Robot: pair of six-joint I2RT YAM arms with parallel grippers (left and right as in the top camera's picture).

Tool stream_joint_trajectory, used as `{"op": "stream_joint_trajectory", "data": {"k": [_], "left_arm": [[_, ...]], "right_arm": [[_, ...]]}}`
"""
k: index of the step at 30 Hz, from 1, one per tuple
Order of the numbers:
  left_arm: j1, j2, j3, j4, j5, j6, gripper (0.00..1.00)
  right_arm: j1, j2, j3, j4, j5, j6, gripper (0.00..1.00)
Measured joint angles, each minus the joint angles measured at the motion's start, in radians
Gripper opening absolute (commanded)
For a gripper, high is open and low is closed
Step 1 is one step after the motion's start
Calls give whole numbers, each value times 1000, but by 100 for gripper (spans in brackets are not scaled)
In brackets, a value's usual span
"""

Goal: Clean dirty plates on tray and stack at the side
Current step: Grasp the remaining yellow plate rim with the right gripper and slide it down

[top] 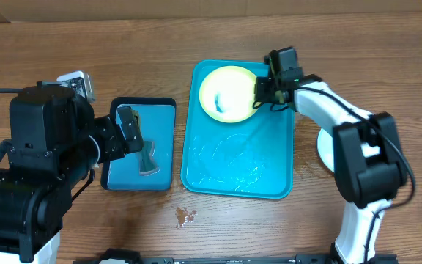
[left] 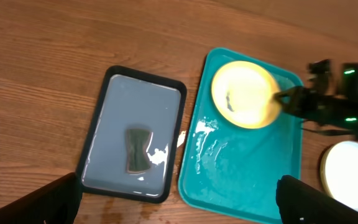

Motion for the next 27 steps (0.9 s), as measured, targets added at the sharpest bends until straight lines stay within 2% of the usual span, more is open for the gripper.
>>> {"op": "stream_joint_trajectory", "data": {"k": [6, 9, 14, 17, 24, 25, 27], "left_arm": [[0, 0, 0, -29, -55, 24, 100], [0, 0, 0, -45, -71, 25, 100], [0, 18, 0, -55, -92, 26, 100], [0, 48, 0, -61, -103, 27, 100], [0, 127, -89, -56, -113, 27, 100], [0, 140, -116, -48, -114, 24, 100], [0, 160, -162, -31, -116, 19, 100]], "right_arm": [[-35, -310, -8, -235, 6, -1, 4], [-32, -472, 5, -406, 3, 4, 4], [1, -536, -7, -621, 3, 67, 4], [45, -500, -105, -574, 4, 144, 4], [122, -412, -390, -201, 9, 249, 4], [122, -411, -413, -174, 13, 251, 7], [121, -411, -428, -150, 16, 254, 24]]}}
